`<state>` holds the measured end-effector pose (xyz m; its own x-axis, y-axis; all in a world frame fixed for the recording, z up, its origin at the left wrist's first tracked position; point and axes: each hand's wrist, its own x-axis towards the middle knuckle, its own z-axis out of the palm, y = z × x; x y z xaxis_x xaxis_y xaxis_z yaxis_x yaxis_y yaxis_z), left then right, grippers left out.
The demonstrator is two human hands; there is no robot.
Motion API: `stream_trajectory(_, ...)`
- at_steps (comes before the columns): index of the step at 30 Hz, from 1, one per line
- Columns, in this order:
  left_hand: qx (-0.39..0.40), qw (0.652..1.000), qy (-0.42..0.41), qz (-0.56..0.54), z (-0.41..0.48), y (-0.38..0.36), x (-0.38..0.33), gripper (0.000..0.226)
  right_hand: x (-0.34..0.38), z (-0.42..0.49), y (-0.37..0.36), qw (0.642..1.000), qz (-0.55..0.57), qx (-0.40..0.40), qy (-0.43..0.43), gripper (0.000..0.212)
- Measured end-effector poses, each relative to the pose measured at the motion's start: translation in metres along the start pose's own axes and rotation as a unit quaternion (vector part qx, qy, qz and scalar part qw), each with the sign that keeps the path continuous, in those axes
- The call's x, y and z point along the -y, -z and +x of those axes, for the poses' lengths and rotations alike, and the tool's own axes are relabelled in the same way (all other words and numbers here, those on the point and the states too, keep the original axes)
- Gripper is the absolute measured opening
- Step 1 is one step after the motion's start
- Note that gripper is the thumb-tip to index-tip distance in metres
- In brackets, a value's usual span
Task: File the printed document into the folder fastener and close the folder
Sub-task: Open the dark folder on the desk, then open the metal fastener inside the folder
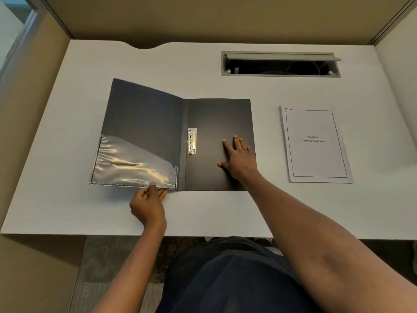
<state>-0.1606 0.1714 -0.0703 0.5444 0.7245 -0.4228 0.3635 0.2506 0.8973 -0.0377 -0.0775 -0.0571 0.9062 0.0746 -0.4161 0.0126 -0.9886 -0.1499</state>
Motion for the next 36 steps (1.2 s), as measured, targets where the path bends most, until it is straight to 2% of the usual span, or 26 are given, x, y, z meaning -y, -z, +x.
stream_trajectory(3, -0.044, 0.997, 0.051, -0.025, 0.012, 0.005, -0.002, 0.012, -0.003, 0.000, -0.001, 1.000, 0.005, -0.003, 0.001, 0.087)
stream_trajectory(5, -0.057, 0.997, 0.053, -0.002, 0.019, 0.006, -0.004, 0.019, -0.004, 0.000, -0.003, 1.000, 0.005, -0.005, 0.000, 0.087)
stream_trajectory(11, -0.055, 0.987, 0.063, 0.137, 0.037, 0.002, -0.012, 0.066, -0.007, 0.001, -0.005, 1.000, 0.014, -0.010, 0.000, 0.087)
stream_trajectory(14, -0.048, 0.969, 0.012, 0.242, 0.033, -0.001, -0.014, 0.073, -0.009, 0.002, -0.006, 1.000, 0.017, -0.012, -0.002, 0.087)
stream_trajectory(16, -0.027, 0.936, -0.087, 0.339, 0.027, -0.004, -0.015, 0.066, -0.009, 0.002, -0.006, 1.000, 0.016, -0.011, -0.004, 0.087)
stream_trajectory(18, 0.015, 0.883, -0.193, 0.428, 0.022, -0.010, -0.016, 0.058, -0.009, 0.003, -0.006, 1.000, 0.014, -0.009, -0.006, 0.087)
stream_trajectory(20, 0.072, 0.838, -0.253, 0.479, 0.017, -0.021, -0.019, 0.051, -0.008, 0.003, -0.006, 1.000, 0.010, -0.009, -0.008, 0.087)
stream_trajectory(22, 0.112, 0.812, -0.259, 0.511, 0.013, -0.034, -0.020, 0.053, -0.007, 0.004, -0.005, 1.000, 0.009, -0.008, -0.009, 0.087)
stream_trajectory(29, 0.168, 0.738, -0.275, 0.593, 0.014, -0.083, -0.029, 0.087, -0.005, 0.004, -0.005, 1.000, 0.004, -0.010, -0.007, 0.088)
stream_trajectory(36, 0.192, 0.730, -0.190, 0.628, 0.016, -0.113, -0.032, 0.116, -0.002, 0.006, -0.001, 1.000, -0.024, -0.004, -0.001, 0.088)
